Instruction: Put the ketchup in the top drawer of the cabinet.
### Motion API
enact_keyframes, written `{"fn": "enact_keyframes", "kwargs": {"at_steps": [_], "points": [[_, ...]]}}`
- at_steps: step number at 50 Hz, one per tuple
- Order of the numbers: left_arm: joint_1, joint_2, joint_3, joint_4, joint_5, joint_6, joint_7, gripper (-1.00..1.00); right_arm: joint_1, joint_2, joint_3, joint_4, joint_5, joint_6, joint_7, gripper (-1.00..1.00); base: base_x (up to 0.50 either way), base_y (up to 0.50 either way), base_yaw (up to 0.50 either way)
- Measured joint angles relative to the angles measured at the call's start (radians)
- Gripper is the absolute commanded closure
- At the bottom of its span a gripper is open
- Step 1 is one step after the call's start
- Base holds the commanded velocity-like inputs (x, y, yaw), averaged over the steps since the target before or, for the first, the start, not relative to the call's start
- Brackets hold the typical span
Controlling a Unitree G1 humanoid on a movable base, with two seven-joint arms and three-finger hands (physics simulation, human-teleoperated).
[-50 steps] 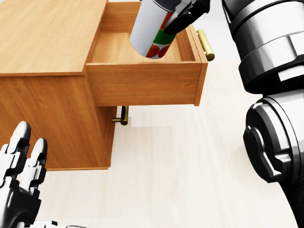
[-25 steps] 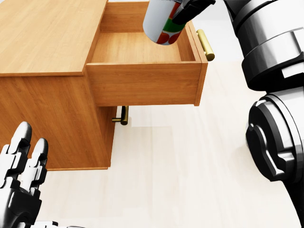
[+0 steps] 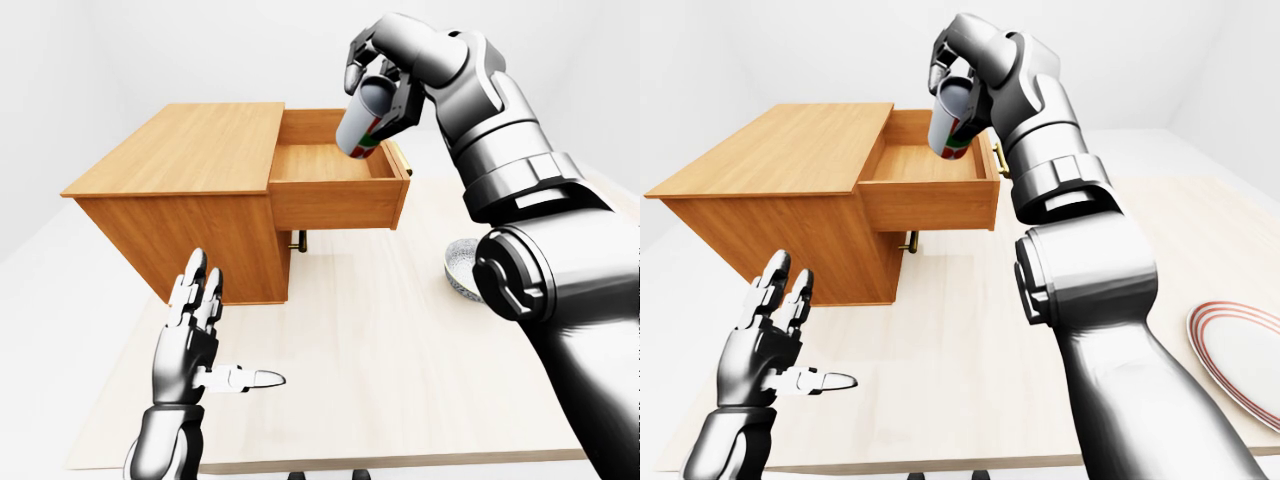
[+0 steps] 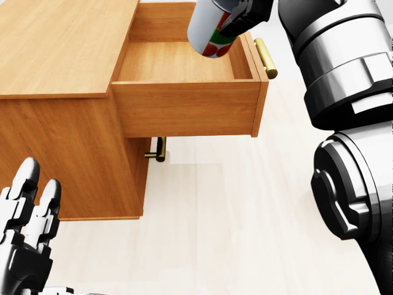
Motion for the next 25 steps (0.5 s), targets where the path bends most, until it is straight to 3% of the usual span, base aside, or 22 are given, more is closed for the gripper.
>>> {"fn": "enact_keyframes", "kwargs": {"at_steps": [25], "points": [[0.005,-0.002,-0.002,-0.001,0.004,-0.006,-0.005,-1.0,0.058,0.009,-0.001,0.004,0.02,0.0,-0.004,1.0,0.0,0.0,0.0]]}}
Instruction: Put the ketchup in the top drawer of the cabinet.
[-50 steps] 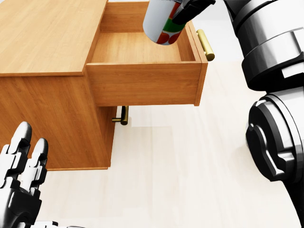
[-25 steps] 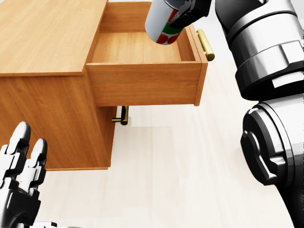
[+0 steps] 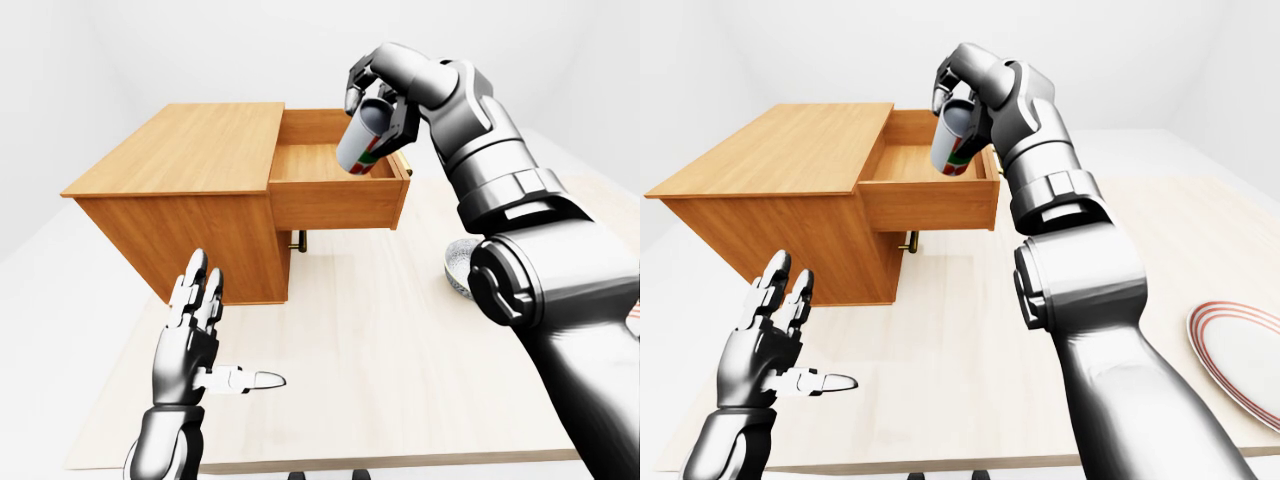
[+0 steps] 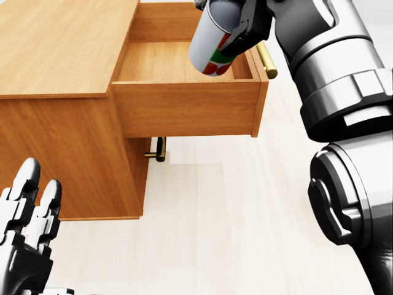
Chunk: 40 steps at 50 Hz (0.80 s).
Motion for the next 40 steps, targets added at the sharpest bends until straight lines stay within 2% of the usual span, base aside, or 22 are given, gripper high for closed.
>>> {"fn": "enact_keyframes", "kwargs": {"at_steps": [32,34,35,36,37,40], "points": [[-0.001,-0.001,0.001,-0.001,-0.001,0.003,0.001,-1.0,0.035,-0.001,0.003,0.002,-0.007,0.0,0.017,1.0,0.0,0.0,0.0],[-0.001,0.0,0.001,-0.001,-0.002,0.003,0.001,-1.0,0.034,-0.001,0.003,0.002,-0.009,0.0,0.018,0.48,0.0,0.0,0.0],[-0.001,0.0,0.001,-0.001,-0.002,0.003,0.001,-1.0,0.035,-0.001,0.004,0.002,-0.01,0.0,0.02,0.04,0.0,0.0,0.0],[-0.001,0.0,0.001,-0.001,-0.002,0.003,0.001,-1.0,0.035,-0.001,0.005,0.001,-0.013,0.0,0.024,-0.83,0.0,0.0,0.0],[-0.001,0.0,0.001,-0.001,-0.002,0.004,0.001,-1.0,0.036,-0.001,0.006,0.001,-0.015,0.0,0.027,-1.0,0.0,0.0,0.0],[-0.001,0.0,0.001,-0.001,-0.002,0.004,0.001,-1.0,0.036,-0.001,0.006,0.0,-0.02,0.0,0.034,-1.0,0.0,0.0,0.0]]}}
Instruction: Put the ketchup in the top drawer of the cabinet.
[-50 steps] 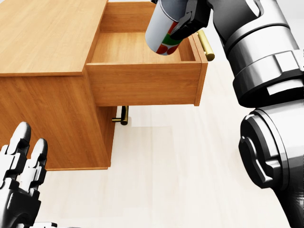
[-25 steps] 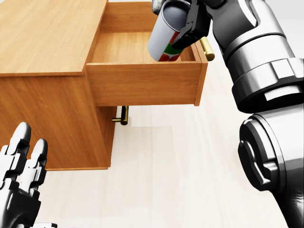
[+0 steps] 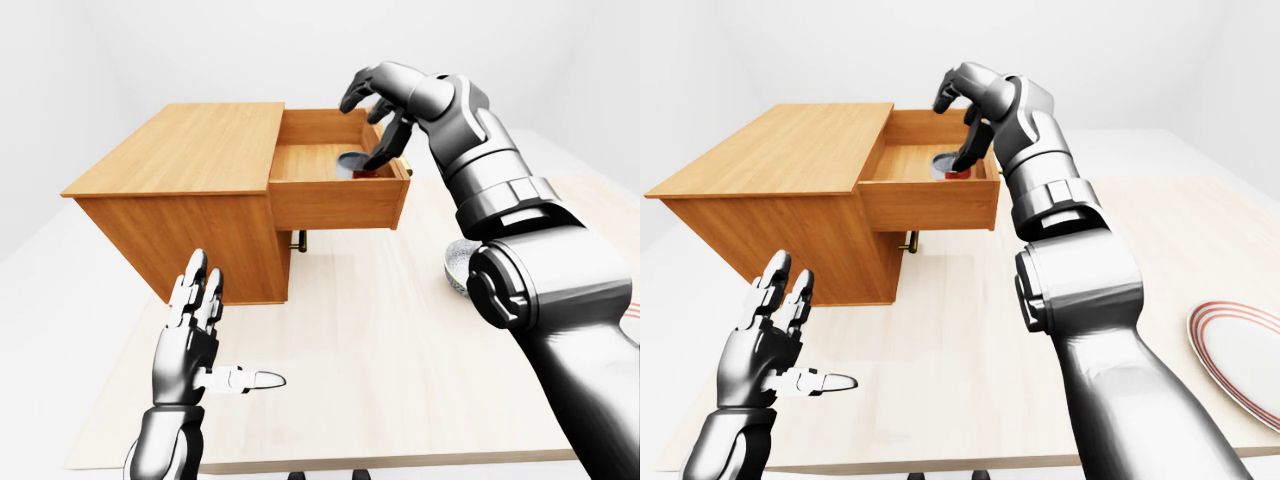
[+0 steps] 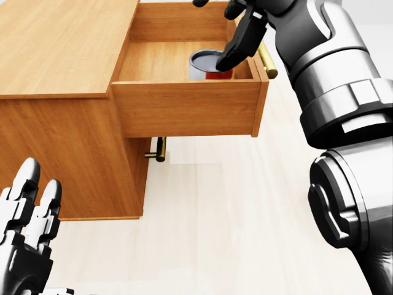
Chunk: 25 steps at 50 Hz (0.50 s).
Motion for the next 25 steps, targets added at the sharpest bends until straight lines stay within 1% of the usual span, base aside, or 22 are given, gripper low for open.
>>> {"fn": "enact_keyframes", "kwargs": {"at_steps": [8,14,21,25], "points": [[0.0,0.0,-0.002,0.001,0.002,-0.001,0.0,-1.0,-0.004,-0.002,0.001,-0.003,-0.013,0.0,0.012,-1.0,0.0,0.0,0.0],[0.003,-0.001,-0.007,0.003,0.007,-0.006,0.001,-1.0,-0.012,-0.002,0.004,-0.003,-0.026,0.0,0.023,-1.0,0.0,0.0,0.0],[0.002,0.0,-0.007,0.002,0.006,-0.003,0.003,-1.0,-0.027,-0.003,0.011,-0.005,-0.042,0.0,0.04,-1.0,0.0,0.0,0.0],[0.001,0.0,-0.006,0.003,0.005,-0.002,0.005,-1.0,-0.047,-0.009,0.021,-0.006,-0.061,0.0,0.068,-1.0,0.0,0.0,0.0]]}}
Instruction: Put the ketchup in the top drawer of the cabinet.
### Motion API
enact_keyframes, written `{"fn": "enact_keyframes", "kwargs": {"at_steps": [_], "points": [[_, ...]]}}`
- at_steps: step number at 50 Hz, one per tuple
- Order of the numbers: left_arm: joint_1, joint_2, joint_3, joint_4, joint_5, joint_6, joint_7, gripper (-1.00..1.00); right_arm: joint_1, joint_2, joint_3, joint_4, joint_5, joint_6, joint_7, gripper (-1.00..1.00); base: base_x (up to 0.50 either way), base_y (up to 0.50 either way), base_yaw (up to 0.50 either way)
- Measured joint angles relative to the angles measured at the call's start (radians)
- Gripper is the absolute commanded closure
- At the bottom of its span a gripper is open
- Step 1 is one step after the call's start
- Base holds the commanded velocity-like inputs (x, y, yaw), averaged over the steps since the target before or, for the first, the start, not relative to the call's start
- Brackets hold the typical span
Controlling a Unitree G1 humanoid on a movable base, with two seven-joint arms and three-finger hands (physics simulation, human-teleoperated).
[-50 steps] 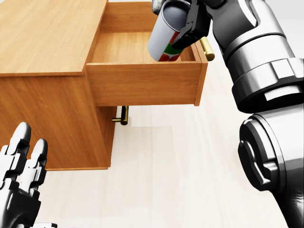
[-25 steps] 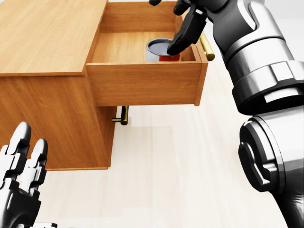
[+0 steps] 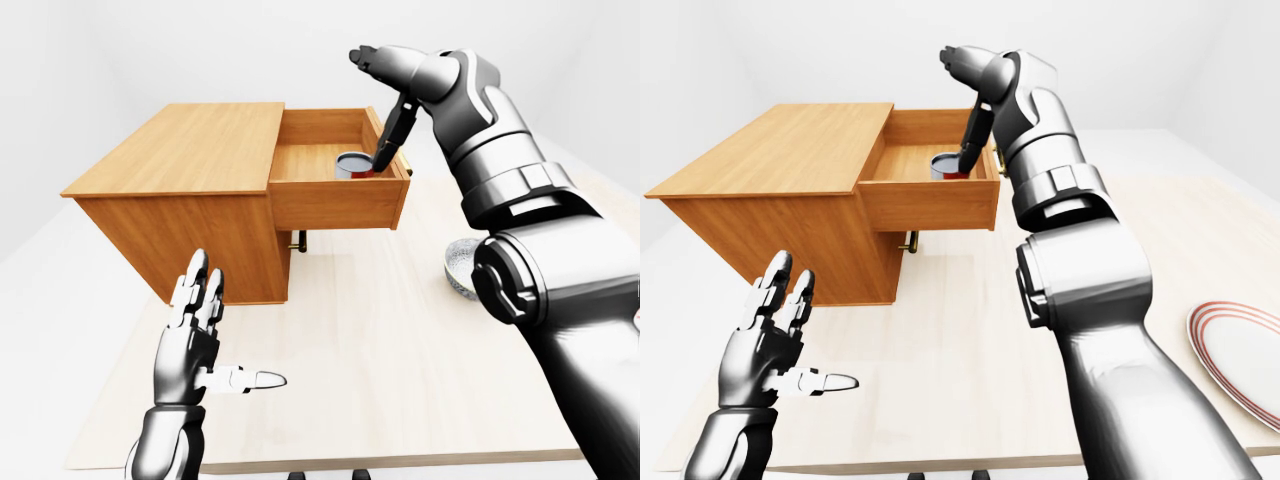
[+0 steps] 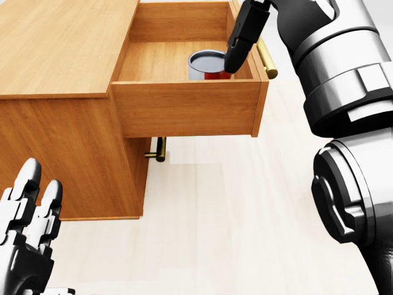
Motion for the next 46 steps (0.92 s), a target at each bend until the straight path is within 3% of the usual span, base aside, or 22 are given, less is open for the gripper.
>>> {"fn": "enact_keyframes", "kwargs": {"at_steps": [16,28,36,46], "points": [[0.001,0.0,0.002,-0.001,-0.003,0.0,0.001,-1.0,-0.115,-0.041,0.024,-0.022,-0.095,0.0,0.13,-1.0,0.0,0.0,0.0],[0.002,-0.001,0.007,-0.006,-0.007,0.004,0.0,-1.0,-0.127,-0.089,-0.024,-0.129,-0.023,0.0,0.136,-1.0,0.0,0.0,0.0],[0.004,-0.002,0.008,-0.011,-0.007,0.007,0.0,-1.0,0.056,-0.114,-0.052,-0.499,0.075,0.0,0.187,-1.0,0.0,0.0,0.0],[0.005,-0.003,0.006,-0.009,-0.005,0.004,0.0,-1.0,0.45,-0.094,-0.09,-1.094,0.208,0.0,0.199,-1.0,0.0,0.0,0.0]]}}
